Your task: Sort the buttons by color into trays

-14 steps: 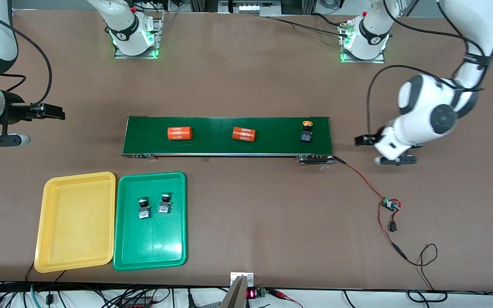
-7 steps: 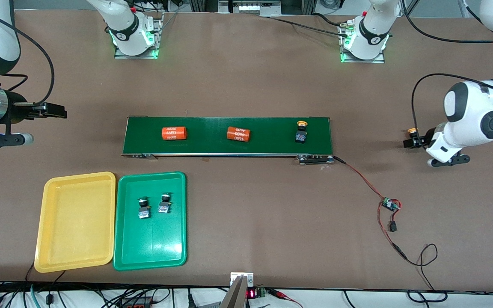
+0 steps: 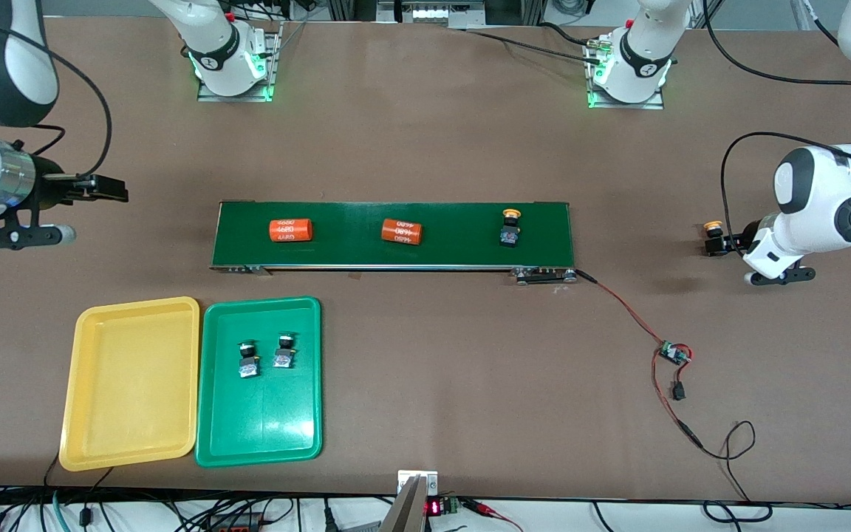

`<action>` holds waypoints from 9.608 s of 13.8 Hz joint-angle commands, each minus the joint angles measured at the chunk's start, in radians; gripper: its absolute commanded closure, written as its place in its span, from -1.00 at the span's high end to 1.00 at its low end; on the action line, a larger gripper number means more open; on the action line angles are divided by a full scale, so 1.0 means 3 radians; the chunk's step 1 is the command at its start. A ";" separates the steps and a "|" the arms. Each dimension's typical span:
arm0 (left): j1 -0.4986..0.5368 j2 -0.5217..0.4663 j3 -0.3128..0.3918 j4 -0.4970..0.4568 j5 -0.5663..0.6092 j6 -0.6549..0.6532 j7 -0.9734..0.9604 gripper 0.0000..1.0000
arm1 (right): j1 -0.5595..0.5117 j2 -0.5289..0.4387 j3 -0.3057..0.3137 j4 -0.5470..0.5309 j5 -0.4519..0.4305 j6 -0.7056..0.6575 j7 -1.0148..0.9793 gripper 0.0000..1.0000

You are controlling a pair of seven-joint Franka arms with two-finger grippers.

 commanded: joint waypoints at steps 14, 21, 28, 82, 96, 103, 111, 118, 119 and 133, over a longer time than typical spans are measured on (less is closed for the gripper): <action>0.0031 -0.0176 -0.0364 0.0066 0.0240 -0.0244 0.0306 -1.00 | 0.0042 -0.0715 0.0023 -0.1113 0.0188 0.0858 0.0003 1.00; -0.0567 -0.0331 -0.0821 0.0286 0.0020 -0.0244 0.0265 -1.00 | 0.0088 -0.0710 0.0028 -0.1108 0.0193 0.0889 0.0028 1.00; -0.1395 -0.0305 -0.0826 0.0353 -0.0936 -0.0244 -0.0271 -1.00 | 0.0338 -0.0659 0.0038 -0.1098 0.0193 0.0940 0.0406 1.00; -0.1948 -0.0745 0.1097 0.2342 -0.1238 -0.2126 0.0086 1.00 | 0.2092 0.0501 0.0038 -0.0990 0.0444 0.2653 0.2595 1.00; -0.1928 -0.0842 0.1096 0.2587 -0.1120 -0.2376 0.0173 1.00 | 0.2251 0.0783 0.0033 -0.0857 0.0117 0.2658 0.2657 1.00; -0.1922 -0.0873 0.1097 0.2587 -0.1100 -0.2387 0.0178 1.00 | 0.2261 0.0977 0.0033 -0.0740 0.0112 0.2668 0.2672 1.00; -0.1917 -0.0868 0.1122 0.2587 -0.1105 -0.2366 0.0173 1.00 | 0.2231 0.1079 0.0033 -0.0719 -0.0118 0.2694 0.2616 0.58; -0.1912 -0.0858 0.1132 0.2582 -0.1110 -0.2366 0.0173 1.00 | 0.2200 0.1100 0.0028 -0.0719 -0.0119 0.2689 0.2519 -0.28; -0.1912 -0.0857 0.1132 0.2582 -0.1115 -0.2366 0.0173 1.00 | 0.2185 0.1100 0.0028 -0.0719 -0.0119 0.2689 0.2519 -0.49; -0.1912 -0.0852 0.1132 0.2562 -0.1105 -0.2346 0.0173 1.00 | 0.1429 0.0972 -0.0432 0.0339 -0.0267 0.1293 0.1063 -0.82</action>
